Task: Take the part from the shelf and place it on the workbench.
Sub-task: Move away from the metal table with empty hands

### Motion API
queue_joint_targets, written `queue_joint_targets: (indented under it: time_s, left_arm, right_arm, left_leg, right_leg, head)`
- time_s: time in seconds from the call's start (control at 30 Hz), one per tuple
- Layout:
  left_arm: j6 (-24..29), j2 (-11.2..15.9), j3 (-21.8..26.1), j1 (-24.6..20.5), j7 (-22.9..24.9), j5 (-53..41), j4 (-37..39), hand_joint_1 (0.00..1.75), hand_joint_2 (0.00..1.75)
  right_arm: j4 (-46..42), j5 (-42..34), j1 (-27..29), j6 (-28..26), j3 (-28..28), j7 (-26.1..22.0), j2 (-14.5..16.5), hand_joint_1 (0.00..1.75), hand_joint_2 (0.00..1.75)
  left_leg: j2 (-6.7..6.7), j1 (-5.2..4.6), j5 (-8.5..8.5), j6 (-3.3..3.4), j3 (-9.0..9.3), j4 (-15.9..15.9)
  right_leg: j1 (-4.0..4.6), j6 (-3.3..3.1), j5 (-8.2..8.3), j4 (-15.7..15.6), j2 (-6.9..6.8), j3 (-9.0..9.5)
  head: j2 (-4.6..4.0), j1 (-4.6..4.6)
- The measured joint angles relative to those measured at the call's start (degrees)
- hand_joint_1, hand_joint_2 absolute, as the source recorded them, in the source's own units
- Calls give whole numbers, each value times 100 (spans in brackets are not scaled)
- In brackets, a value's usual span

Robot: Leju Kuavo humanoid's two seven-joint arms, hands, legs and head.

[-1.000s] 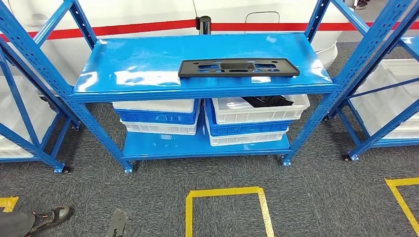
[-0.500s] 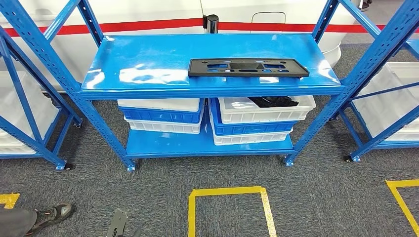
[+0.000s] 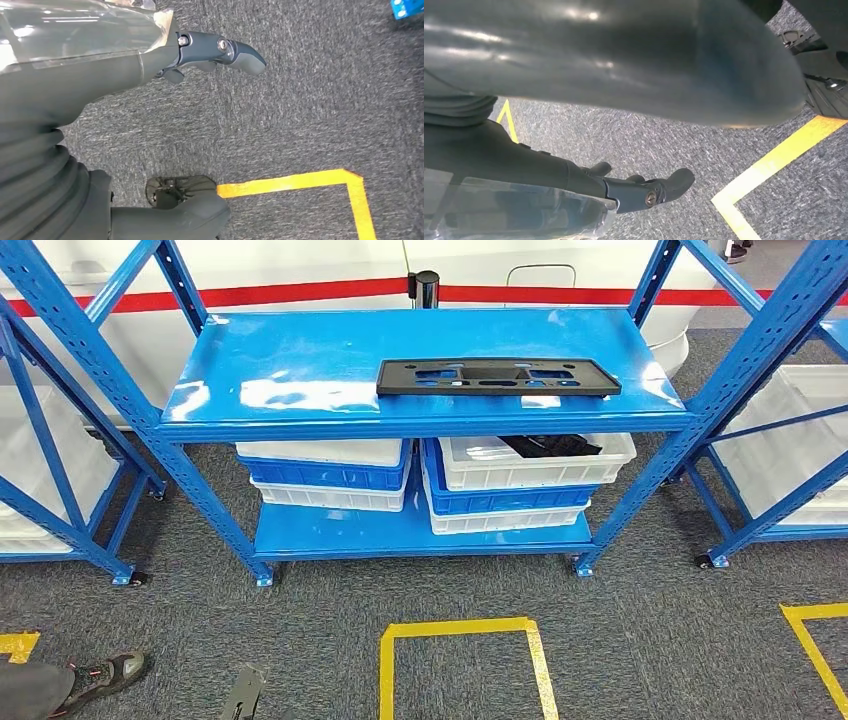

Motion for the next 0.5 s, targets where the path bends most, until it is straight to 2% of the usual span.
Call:
queue_joint_targets:
  time_s: [0.1,0.27,0.5]
  left_arm:
    - [-46,0,-5,-4,63,-17,0,0,175]
    - [-275,-2,-3,-6,182,-20,2,0,175]
    - [-334,0,-13,12,268,-44,2,0,175]
  right_arm:
    - [0,31,0,-24,0,32,18,0,175]
    - [0,27,-3,-29,0,184,33,0,175]
    - [-3,-75,19,25,-1,221,40,0,175]
  left_leg:
    - [0,4,0,0,0,0]
    - [0,5,0,0,-1,0]
    - [0,5,0,0,-1,0]
  right_leg:
    - [5,-1,-1,0,0,-1]
    - [6,-1,-1,0,0,0]
    - [6,-1,-1,0,0,1]
  head:
    - [0,0]
    - [0,0]
    - [0,1]
